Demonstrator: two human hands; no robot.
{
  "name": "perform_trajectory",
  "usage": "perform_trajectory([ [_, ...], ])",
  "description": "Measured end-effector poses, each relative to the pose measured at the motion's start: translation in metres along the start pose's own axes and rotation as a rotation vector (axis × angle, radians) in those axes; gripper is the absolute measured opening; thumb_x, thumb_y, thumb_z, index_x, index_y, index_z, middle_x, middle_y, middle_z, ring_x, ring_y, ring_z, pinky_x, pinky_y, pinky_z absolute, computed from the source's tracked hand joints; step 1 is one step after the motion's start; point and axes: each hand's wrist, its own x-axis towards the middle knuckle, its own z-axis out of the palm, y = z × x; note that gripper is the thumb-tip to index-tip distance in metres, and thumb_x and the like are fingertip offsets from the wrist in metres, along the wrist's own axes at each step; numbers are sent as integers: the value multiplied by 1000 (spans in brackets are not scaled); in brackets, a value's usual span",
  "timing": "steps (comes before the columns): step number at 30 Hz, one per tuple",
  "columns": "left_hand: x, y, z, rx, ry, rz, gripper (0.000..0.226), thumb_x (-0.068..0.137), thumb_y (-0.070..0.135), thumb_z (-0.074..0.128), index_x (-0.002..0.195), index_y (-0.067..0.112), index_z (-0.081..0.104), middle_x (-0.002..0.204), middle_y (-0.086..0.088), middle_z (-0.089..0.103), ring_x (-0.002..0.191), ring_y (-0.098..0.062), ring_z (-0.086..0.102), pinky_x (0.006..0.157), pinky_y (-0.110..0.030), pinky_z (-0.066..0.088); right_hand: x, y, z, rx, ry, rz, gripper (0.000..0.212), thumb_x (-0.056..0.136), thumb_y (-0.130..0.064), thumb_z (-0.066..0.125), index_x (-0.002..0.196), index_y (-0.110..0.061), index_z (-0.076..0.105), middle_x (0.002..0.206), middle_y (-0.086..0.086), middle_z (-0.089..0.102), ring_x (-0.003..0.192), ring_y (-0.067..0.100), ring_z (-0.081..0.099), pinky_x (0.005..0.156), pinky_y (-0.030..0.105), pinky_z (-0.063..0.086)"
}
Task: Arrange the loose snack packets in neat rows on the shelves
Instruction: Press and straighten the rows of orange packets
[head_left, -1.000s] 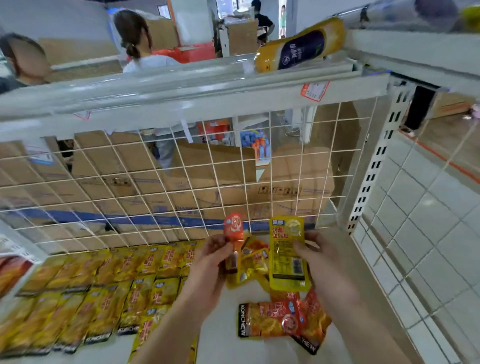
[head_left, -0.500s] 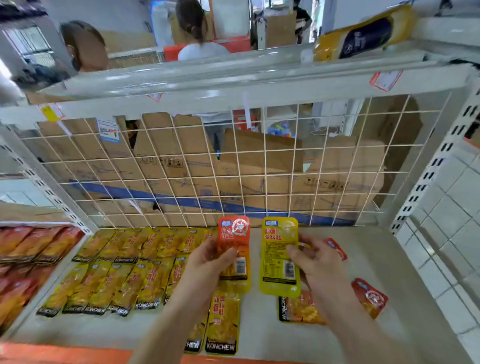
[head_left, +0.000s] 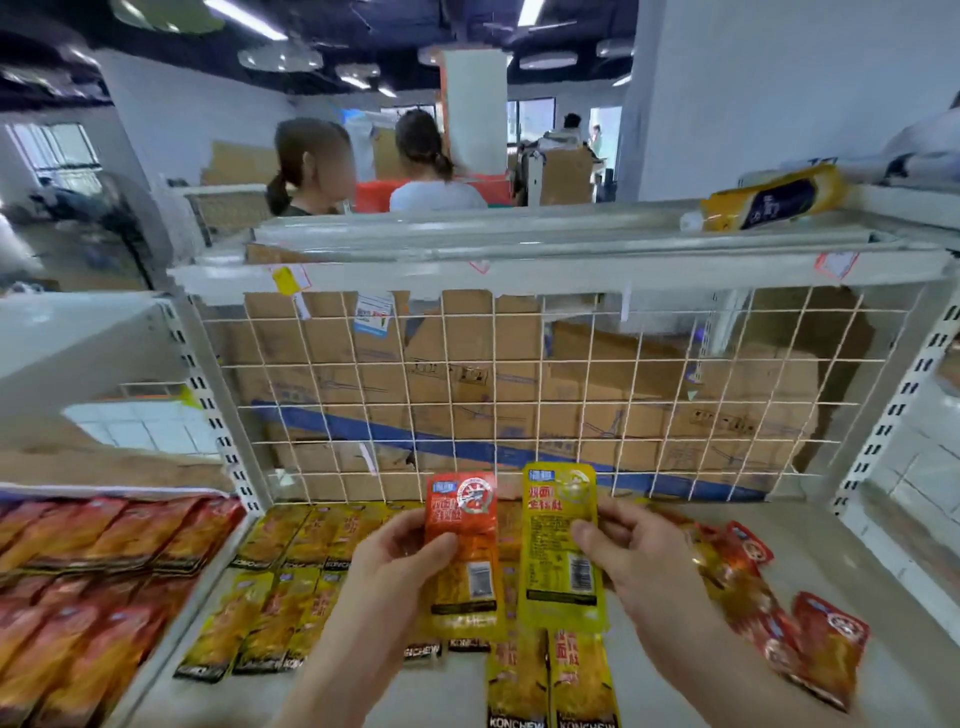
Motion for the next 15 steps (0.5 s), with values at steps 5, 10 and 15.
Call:
perform_trajectory([
  [5,-25,8,-51,-3,4,19,29,89,-2,64,117,4,65,104,-17,75,97,-37,72,91,-58,54,-32,0,47,-90,24,-51,8,87,-21,74,96,-22,73,87,-6,76,88,15,71,85,43,56],
  [10,-44,9,-92,36,38,66,23,89,-3,65,110,4,68,97,-11,76,89,-29,74,82,-47,57,-64,3,81,-58,40,-48,15,89,-15,72,93,-25,63,89,-3,72,79,8,64,63,19,47],
  [15,-59,7,-117,93,46,57,25,88,-1,68,110,10,69,104,-13,75,95,-31,73,85,-49,57,-87,8,102,1,-24,-12,13,92,-6,66,96,-15,73,90,5,77,90,25,73,88,47,57],
])
